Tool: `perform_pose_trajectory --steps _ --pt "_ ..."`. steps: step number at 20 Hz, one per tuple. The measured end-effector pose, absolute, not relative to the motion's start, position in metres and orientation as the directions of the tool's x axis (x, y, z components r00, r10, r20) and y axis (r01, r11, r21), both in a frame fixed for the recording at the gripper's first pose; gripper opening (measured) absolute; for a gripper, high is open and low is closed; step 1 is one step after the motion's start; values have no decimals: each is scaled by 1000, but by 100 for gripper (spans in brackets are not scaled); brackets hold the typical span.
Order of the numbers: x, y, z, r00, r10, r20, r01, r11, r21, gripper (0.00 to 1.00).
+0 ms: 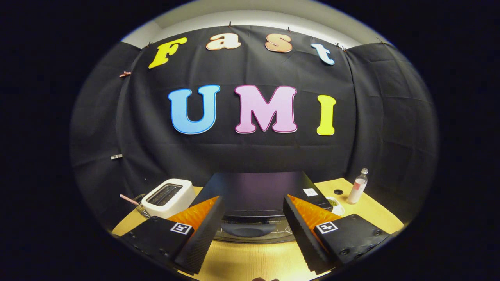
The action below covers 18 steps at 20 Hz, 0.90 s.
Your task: Open the toaster oven, put the food inside, and close the toaster oven door.
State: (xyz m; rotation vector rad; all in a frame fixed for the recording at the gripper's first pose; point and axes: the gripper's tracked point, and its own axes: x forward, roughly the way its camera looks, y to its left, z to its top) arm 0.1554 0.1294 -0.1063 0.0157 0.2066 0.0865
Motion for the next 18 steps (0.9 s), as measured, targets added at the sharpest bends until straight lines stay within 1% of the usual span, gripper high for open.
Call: perform_pose_trajectory --steps 4,7,8,9,15,17,18 --pt "181 132 -161 952 43 -302 -40 999 16 99" --pt "179 133 -191 924 39 -380 -27 999 36 99" --pt "180 136 -185 937 43 -346 -43 999 7 99" --pt "175 139 -189 928 49 -369 -56 998 -8 100" --pt "153 134 -199 913 80 -401 -81 997 15 100" --pt "136 130 -216 893 83 -441 -82 996 21 99" --pt "125 130 -213 901 86 -426 -85 996 23 99"
